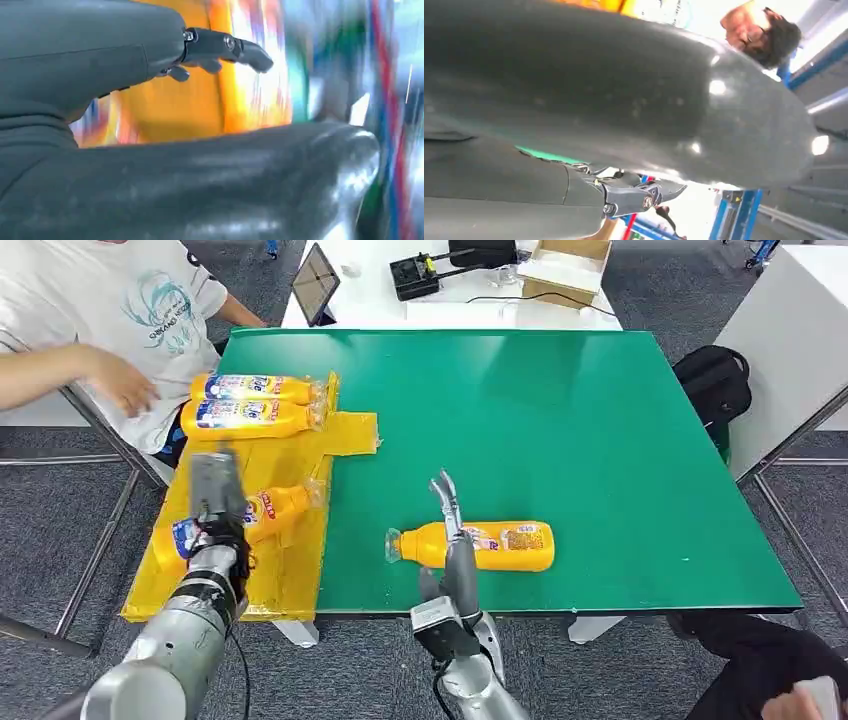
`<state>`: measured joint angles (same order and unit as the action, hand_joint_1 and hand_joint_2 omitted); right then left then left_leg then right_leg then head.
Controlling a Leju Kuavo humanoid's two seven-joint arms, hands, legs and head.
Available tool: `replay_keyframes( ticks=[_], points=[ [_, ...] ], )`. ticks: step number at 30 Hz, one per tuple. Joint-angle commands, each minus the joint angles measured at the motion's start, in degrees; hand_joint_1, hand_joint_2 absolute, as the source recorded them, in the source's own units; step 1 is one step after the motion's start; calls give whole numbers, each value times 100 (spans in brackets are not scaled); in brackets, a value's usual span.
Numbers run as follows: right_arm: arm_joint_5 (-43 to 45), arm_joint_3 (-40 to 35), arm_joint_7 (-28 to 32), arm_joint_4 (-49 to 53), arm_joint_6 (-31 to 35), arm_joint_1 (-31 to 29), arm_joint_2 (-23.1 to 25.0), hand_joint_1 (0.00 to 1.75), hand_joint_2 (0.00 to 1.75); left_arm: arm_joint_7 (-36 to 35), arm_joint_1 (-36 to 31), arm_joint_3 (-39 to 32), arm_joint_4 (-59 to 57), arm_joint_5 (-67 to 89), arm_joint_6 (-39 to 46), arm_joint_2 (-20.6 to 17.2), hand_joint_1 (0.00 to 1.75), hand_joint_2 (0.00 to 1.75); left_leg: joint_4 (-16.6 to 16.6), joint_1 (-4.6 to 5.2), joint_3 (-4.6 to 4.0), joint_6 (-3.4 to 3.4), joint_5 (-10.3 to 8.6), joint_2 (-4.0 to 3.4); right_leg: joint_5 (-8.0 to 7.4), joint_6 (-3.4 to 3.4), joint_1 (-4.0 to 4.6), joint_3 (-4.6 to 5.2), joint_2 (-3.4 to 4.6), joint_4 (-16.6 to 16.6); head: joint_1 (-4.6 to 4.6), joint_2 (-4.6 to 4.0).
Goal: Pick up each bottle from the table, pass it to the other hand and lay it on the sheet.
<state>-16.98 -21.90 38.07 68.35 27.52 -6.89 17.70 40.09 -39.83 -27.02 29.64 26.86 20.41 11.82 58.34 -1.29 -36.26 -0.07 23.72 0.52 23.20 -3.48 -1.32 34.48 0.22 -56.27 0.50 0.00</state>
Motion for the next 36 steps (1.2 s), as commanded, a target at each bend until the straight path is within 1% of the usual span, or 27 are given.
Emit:
replay_keyframes(
  ticks=[1, 2, 3, 4, 5, 6, 7, 8, 9, 10, 11, 12, 13, 16, 20, 23, 27, 28, 29, 30, 31, 32, 33, 35, 36],
  points=[
    [-786, 347, -195, -838, -55, -375, -271, 0, 175, -9, 1221, 2290, 2536, -1043, 1843, -143, 0, 175, -11, 0, 24, 7, 9, -14, 5, 18, 4, -18, 6, 11, -4, 0],
    [-786, 347, -195, -838, -55, -375, -271, 0, 175, -9, 1221, 2290, 2536, -1043, 1843, -143, 0, 175, -8, -1, 10, 6, 5, 2, 5, 13, 4, -11, -7, 10, -2, 0],
    [-786, 347, -195, -838, -55, -375, -271, 0, 175, -9, 1221, 2290, 2536, -1043, 1843, -143, 0, 175, -10, -1, 18, 9, 9, 5, 9, 15, 5, -23, -8, 14, -2, 0],
    [-980, 467, -447, -699, -102, -404, -464, 0, 175, -9, 1603, 2570, 3048, -1147, 1959, -172, 0, 175, -6, 0, 10, 8, 8, 4, 7, 12, 3, -14, -3, 10, -2, 0],
    [-1081, 551, -533, -576, -110, -399, -567, 0, 175, -9, 1812, 2504, 3363, -1088, 1959, -89, 0, 175, -5, 0, 18, 11, 14, 0, 11, 16, 5, -23, -1, 10, -2, 0],
    [-1228, 637, -639, -489, -57, -409, -684, 0, 175, -9, 1998, 2599, 3584, -1218, 1959, -60, 0, 175, -8, 3, 5, 10, 7, 0, 4, 8, 0, -12, 1, 13, 0, 0],
    [-1422, 752, -828, -358, -98, -408, -851, 0, 175, -9, 2278, 2633, 3929, -1313, 1959, -29, 0, 175, -8, 4, 9, 14, 11, -3, 6, 10, 0, -17, 3, 16, 0, 0],
    [-1431, 785, -836, -340, -101, -412, -895, 0, 175, -9, 2310, 2647, 3973, -1315, 1959, -26, 0, 175, -8, 5, 3, 12, 9, -6, 4, 8, -2, -8, 5, 15, -4, 0],
    [-1665, 862, -1048, -281, -158, -416, -1038, 0, 175, -9, 2528, 2810, 4212, -1561, 1954, -52, 0, 175, -9, 8, 12, 14, 15, -11, 7, 10, -4, -16, 6, 18, -4, 0],
    [-1891, 942, -1253, -259, -254, -422, -1205, 0, 175, -9, 2730, 2914, 4454, -1556, 1959, -77, 0, 175, -6, 10, -9, 10, 7, 0, 4, 5, -6, 5, -4, 13, 0, 0],
    [-1962, 1000, -1345, -273, -369, -429, -1281, 0, 175, -9, 2827, 3004, 4530, -1567, 1959, -95, 0, 175, -7, 8, 8, 15, 15, -4, 10, 11, -3, -13, -3, 19, -4, 0],
    [-2074, 1096, -1444, -286, -446, -433, -1385, 0, 175, -9, 2951, 3103, 4595, -1611, 1959, -114, 0, 175, -6, 10, -5, 14, 10, 8, 8, 8, -6, -3, -12, 18, 0, 0],
    [-2138, 1189, -1514, -292, -555, -436, -1440, 0, 175, -9, 3035, 3147, 4628, -1556, 1959, -119, 0, 175, -4, 8, 3, 14, 16, 4, 11, 12, -2, -11, -9, 19, -2, 0],
    [-2247, 1310, -1631, -395, -689, -503, -1512, 0, 175, -9, 3107, 3241, 4607, -1568, 1959, -124, 0, 175, -2, 7, -5, 14, 15, 6, 10, 12, -2, -3, -11, 16, 0, 0],
    [-2457, 1388, -1894, -884, -1163, -796, -1538, 0, 175, -9, 3088, 3445, 4464, -1576, 1891, -120, 0, 175, -2, 8, -11, 14, 15, -4, 6, 12, -3, 7, -2, 14, -2, 0],
    [-2457, 1388, -1894, -884, -1163, -796, -1538, 0, 175, -9, 3088, 3445, 4464, -1576, 1891, -120, 0, 175, -3, 6, -9, 15, 14, -2, 6, 12, -1, 5, -4, 15, -4, 0],
    [-2591, 1353, -2002, -1555, -1487, -1117, -1559, 0, 175, -9, 3016, 3596, 4280, -1529, 1831, -73, 0, 175, -3, 5, -14, 12, 11, -4, 3, 7, -1, 11, 0, 15, -4, 0],
    [-2622, 1366, -2000, -1861, -1526, -1275, -1544, 0, 175, -9, 2967, 3663, 4178, -1483, 1848, -55, 0, 175, -4, 5, -1, 15, 16, -8, 6, 12, 1, -2, 2, 18, -4, 0],
    [-2683, 1343, -2033, -2111, -1564, -1413, -1559, 0, 175, -9, 2930, 3695, 4113, -1517, 1787, -40, 0, 175, -4, 5, -9, 13, 12, -4, 3, 8, -1, 5, -1, 17, -4, 0],
    [-2689, 1346, -2036, -2145, -1561, -1437, -1561, 0, 175, -9, 2925, 3697, 4099, -1516, 1786, -35, 0, 175, -5, 5, 0, 16, 14, -3, 6, 12, 0, -6, -4, 19, -4, 0],
    [-2754, 1319, -2096, -2551, -1649, -1677, -1580, 0, 175, -9, 2856, 3699, 4008, -1556, 1762, -12, 0, 175, -4, 6, -11, 13, 10, -2, 3, 8, -2, 7, -3, 16, -2, 0],
    [-2790, 1325, -2115, -2687, -1602, -1768, -1589, 0, 175, -9, 2825, 3708, 3962, -1560, 1763, -10, 0, 175, -3, 6, -18, 11, 8, -2, 1, 6, -2, 14, -2, 14, -4, 0],
    [-2804, 1322, -2138, -2797, -1639, -1846, -1602, 0, 175, -9, 2785, 3694, 3890, -1572, 1729, 2, 0, 175, -5, 8, -5, 14, 11, -6, 3, 11, -3, 3, 0, 16, -4, 0],
    [-2804, 1322, -2138, -2797, -1639, -1846, -1602, 0, 175, -9, 2785, 3694, 3890, -1572, 1729, 2, 0, 175, -4, 7, -16, 11, 9, -1, 1, 7, -3, 12, -4, 15, -4, 0],
    [-2804, 1322, -2138, -2797, -1639, -1846, -1602, 0, 175, -9, 2785, 3694, 3890, -1572, 1729, 2, 0, 175, -4, 6, -4, 13, 12, -2, 4, 12, -1, 1, -5, 16, -2, 0]
  ],
)
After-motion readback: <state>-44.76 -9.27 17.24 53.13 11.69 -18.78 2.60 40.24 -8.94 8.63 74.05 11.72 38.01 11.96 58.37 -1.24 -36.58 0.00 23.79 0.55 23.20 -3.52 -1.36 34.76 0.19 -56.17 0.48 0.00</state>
